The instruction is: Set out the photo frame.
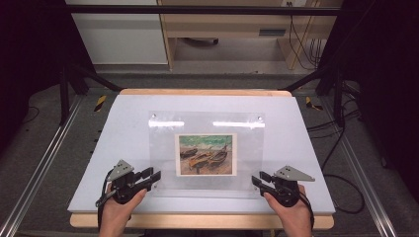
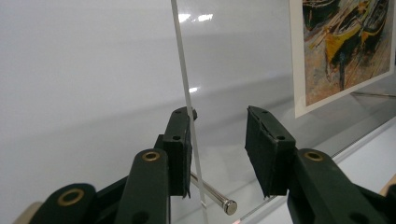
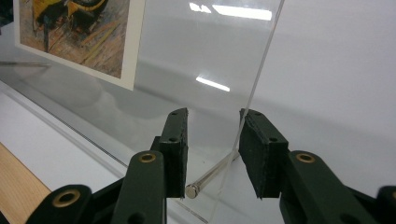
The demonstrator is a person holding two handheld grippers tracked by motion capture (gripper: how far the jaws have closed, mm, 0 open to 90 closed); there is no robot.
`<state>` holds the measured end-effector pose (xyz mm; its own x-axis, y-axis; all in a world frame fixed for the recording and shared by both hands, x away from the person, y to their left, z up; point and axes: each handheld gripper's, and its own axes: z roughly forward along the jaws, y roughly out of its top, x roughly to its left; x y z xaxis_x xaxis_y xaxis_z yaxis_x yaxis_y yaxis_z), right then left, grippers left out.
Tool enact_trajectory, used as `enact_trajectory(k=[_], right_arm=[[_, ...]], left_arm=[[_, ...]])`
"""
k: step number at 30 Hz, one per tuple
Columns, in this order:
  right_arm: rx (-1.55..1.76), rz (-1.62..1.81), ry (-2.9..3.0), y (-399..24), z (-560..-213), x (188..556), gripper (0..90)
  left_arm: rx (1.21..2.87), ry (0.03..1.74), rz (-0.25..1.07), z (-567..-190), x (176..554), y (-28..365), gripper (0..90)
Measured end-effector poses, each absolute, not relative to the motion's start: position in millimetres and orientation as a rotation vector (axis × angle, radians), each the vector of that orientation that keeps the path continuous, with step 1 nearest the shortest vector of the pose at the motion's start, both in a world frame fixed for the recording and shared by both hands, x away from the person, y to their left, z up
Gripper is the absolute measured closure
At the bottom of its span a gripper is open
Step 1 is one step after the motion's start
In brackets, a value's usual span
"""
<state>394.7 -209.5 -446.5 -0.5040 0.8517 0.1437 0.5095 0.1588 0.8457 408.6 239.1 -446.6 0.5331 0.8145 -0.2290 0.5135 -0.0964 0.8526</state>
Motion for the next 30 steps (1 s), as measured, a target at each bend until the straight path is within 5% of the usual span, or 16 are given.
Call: enact_trajectory(k=[30], right_arm=[[1.291,1.268,2.065,-208.8,-449.6,386.5,65.7]], left_arm=[[1.770,1.114,0.373,-447.2,402.7,239.3,63.7]])
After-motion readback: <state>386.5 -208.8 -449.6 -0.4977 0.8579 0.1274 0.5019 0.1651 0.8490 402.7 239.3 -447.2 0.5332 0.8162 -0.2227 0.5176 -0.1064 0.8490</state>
